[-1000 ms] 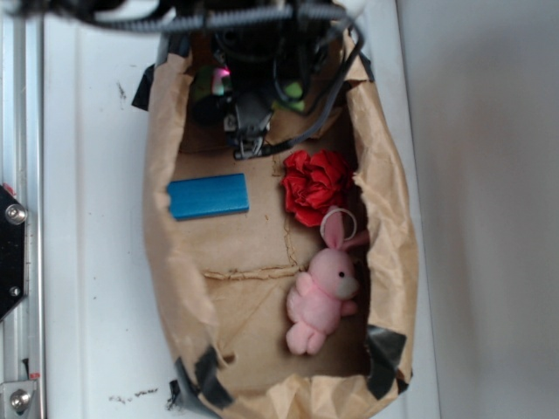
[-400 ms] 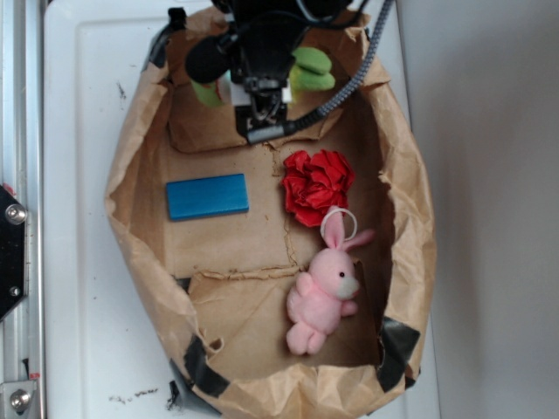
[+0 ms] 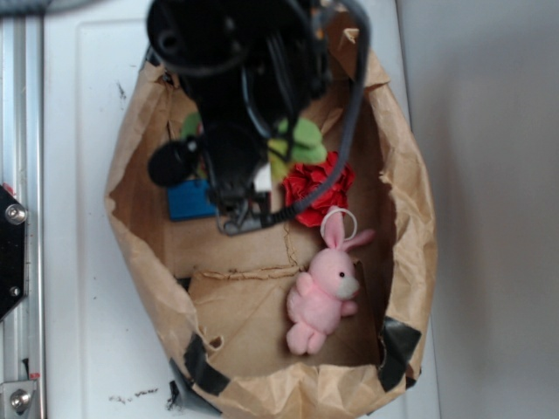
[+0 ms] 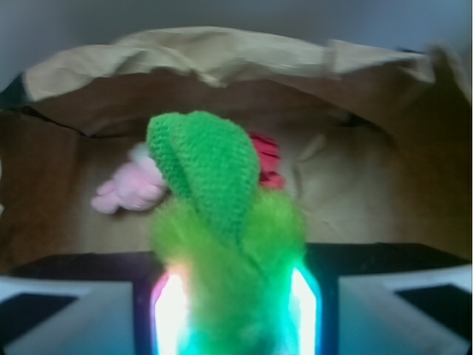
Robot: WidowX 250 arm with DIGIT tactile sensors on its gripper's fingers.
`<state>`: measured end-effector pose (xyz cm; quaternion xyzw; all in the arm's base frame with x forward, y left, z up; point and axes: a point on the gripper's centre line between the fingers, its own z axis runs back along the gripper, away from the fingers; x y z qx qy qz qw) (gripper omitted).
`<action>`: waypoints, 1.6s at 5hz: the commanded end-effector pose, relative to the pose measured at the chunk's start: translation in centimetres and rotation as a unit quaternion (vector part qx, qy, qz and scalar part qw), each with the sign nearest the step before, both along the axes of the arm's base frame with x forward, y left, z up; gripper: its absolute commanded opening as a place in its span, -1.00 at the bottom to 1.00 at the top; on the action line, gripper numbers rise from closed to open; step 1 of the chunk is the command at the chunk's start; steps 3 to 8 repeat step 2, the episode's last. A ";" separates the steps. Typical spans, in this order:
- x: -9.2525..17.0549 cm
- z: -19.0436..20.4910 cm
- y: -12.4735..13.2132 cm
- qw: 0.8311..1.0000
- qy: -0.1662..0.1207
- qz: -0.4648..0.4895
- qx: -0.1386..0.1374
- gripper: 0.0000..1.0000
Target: Grab the green animal.
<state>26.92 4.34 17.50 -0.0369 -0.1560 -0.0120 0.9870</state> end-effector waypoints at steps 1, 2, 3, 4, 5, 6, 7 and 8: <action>0.9 3.0 -0.8 1.000 -0.002 -0.006 -0.014 -1.00; 1.1 2.6 -0.5 1.000 0.001 -0.011 0.005 -1.00; 1.1 2.6 -0.5 1.000 0.001 -0.011 0.005 -1.00; 1.1 2.6 -0.5 1.000 0.001 -0.011 0.005 -1.00; 1.1 2.6 -0.5 1.000 0.001 -0.011 0.005 -1.00; 1.1 2.6 -0.5 1.000 0.001 -0.011 0.005 -1.00; 1.1 2.6 -0.5 1.000 0.001 -0.011 0.005 -1.00; 1.1 2.6 -0.5 1.000 0.001 -0.011 0.005 -1.00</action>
